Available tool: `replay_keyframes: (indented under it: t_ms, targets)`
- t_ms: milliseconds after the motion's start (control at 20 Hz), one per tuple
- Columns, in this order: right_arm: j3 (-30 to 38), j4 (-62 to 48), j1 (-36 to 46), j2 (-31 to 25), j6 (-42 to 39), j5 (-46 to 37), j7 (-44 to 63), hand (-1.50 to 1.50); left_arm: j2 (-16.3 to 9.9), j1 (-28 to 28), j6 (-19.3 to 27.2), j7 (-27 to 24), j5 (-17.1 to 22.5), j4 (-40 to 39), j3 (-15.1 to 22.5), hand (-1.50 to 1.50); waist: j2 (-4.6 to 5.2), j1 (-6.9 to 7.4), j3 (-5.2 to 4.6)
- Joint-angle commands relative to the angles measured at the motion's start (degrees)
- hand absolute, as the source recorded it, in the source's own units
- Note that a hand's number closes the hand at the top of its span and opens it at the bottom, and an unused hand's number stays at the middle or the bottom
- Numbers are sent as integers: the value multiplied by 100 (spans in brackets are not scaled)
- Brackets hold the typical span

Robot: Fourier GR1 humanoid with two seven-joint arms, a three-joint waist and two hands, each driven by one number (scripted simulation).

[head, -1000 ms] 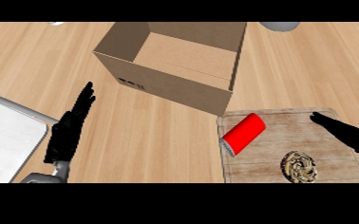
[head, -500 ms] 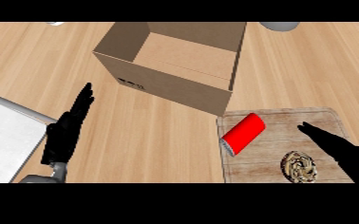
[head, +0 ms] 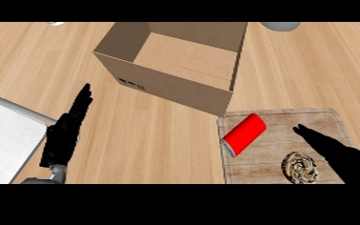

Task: Pick the cupcake from the cutting board and place it in the cardboard box

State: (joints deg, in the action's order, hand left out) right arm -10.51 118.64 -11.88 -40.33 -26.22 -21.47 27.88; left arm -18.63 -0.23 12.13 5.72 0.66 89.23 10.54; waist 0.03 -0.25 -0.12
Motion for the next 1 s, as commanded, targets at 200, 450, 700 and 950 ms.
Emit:
replay_keyframes:
  t_ms: [200, 450, 700, 950]
  targets:
    - [151, -545, -28, 238, -56, -416, -640, -150, -103, -77, -62, -214, -172, -373, -457, 0, -2, 10, 14]
    - [38, -580, -31, 591, 54, -707, -598, -150, -96, 194, -129, -257, -238, -104, -454, 0, -4, 31, 14]
    - [-80, -465, -206, 788, 70, -985, -608, -150, -32, 70, -144, -313, -272, -322, -621, 0, -6, 7, 13]
    - [-28, -845, -102, 775, 31, -1145, -895, -150, -115, 42, -266, -437, -272, -468, -767, 0, 2, 21, 12]
